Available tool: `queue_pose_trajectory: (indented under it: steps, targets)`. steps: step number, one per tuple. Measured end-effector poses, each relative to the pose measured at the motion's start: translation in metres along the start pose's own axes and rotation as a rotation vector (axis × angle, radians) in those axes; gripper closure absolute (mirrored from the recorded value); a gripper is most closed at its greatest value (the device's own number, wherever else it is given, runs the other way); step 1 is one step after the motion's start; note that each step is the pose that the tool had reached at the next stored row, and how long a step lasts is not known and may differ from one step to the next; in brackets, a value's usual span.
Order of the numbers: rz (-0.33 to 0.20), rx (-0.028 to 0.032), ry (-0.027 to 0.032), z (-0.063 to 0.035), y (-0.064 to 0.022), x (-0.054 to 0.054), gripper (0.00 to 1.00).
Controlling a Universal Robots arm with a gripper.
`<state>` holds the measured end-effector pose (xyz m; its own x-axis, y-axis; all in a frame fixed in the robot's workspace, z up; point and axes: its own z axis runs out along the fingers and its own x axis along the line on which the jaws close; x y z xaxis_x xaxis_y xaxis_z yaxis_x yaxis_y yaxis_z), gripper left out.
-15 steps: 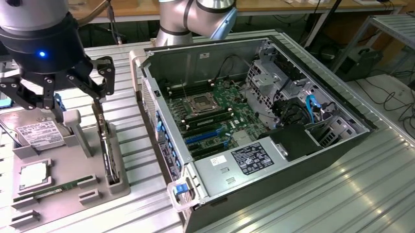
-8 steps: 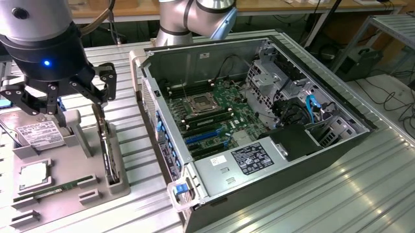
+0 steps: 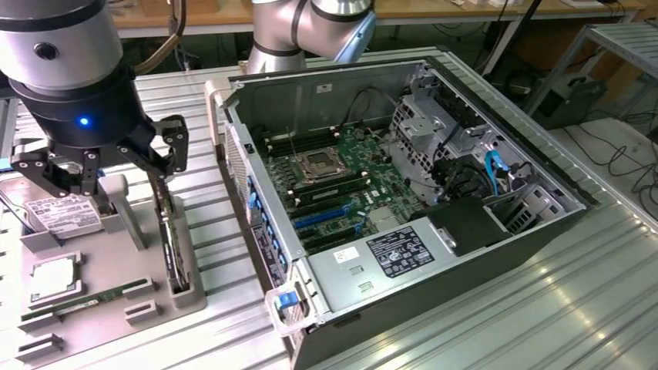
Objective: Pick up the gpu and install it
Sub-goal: 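Pick up the gpu and move the gpu toward the slot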
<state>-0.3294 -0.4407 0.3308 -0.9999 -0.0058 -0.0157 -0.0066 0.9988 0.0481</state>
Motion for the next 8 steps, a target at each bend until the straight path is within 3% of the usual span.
queue_pose_trajectory:
  steps: [8]
  targets:
    - [-0.002,0.0002,-0.0002,0.0172,-0.0008,-0.003,0.34]
